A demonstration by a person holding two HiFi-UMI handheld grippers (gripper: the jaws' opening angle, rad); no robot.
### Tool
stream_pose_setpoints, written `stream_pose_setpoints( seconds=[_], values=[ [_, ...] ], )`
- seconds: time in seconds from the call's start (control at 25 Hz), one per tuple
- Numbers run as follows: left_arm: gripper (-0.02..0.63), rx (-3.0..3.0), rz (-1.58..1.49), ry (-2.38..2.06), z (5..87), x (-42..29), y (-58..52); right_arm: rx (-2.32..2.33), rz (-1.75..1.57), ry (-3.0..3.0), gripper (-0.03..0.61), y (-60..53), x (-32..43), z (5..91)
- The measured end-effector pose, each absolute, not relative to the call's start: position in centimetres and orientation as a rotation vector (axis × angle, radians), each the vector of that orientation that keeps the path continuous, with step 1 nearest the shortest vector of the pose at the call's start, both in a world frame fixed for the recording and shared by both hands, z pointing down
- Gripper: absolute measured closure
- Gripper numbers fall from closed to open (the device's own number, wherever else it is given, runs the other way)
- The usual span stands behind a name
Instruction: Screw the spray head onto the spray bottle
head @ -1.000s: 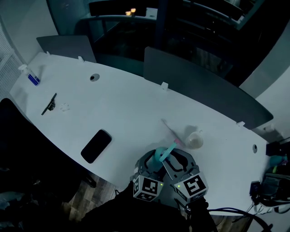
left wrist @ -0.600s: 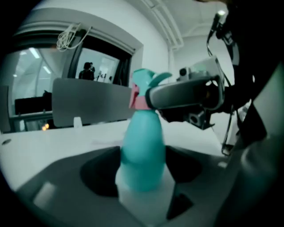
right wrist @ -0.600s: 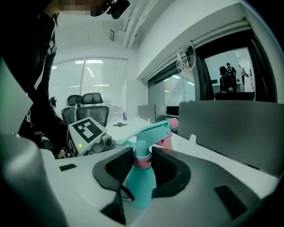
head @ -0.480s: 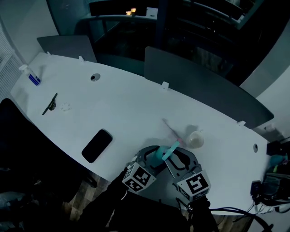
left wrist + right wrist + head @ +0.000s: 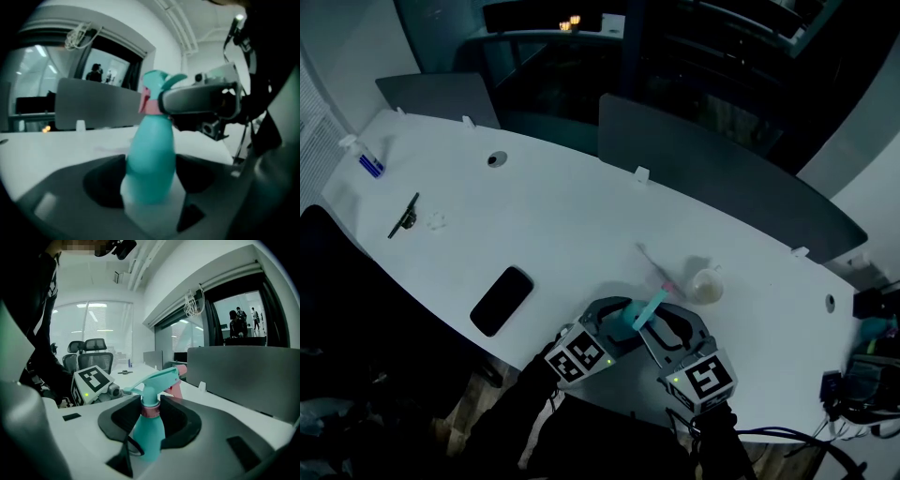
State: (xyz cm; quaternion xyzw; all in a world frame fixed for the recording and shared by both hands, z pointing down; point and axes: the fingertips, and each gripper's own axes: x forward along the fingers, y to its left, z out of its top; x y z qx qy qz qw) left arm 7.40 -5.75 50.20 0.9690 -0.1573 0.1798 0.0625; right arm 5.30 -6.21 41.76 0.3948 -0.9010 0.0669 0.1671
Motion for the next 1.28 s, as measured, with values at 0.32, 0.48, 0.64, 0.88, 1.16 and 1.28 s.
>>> stream_pose_setpoints(
  seconds=[0.32, 0.48, 0.64, 0.88, 1.16, 1.28],
  values=[
    [0.281, 2.762, 0.496, -1.006, 50.3, 7.4, -5.8, 1.19, 0.189, -2.557, 0.445, -6.1, 5.7, 41.8],
    [0.28, 2.72, 0.495, -1.172, 50.0, 7.0, -5.7, 1.195, 0.197, -2.559, 0.445, -6.1, 5.6, 41.7],
    [0.222, 2.884, 0.405, -0.75, 49.5, 6.4, -6.1, 1.14, 0.172, -2.576, 0.445, -6.0, 5.2, 41.8],
    [0.256, 2.937, 0.516, -0.412, 50.8, 7.9, -5.5, 1.114, 0.183, -2.57, 0.445, -6.1, 5.3, 41.8],
    [0.259, 2.665, 0.52, -1.194, 51.3, 7.3, -5.6, 1.189, 0.197, -2.56, 0.445, -5.8, 5.5, 41.9],
    [0.241, 2.805, 0.535, -1.072, 51.5, 6.9, -5.4, 1.179, 0.202, -2.572, 0.445, -5.6, 5.4, 41.9]
  ],
)
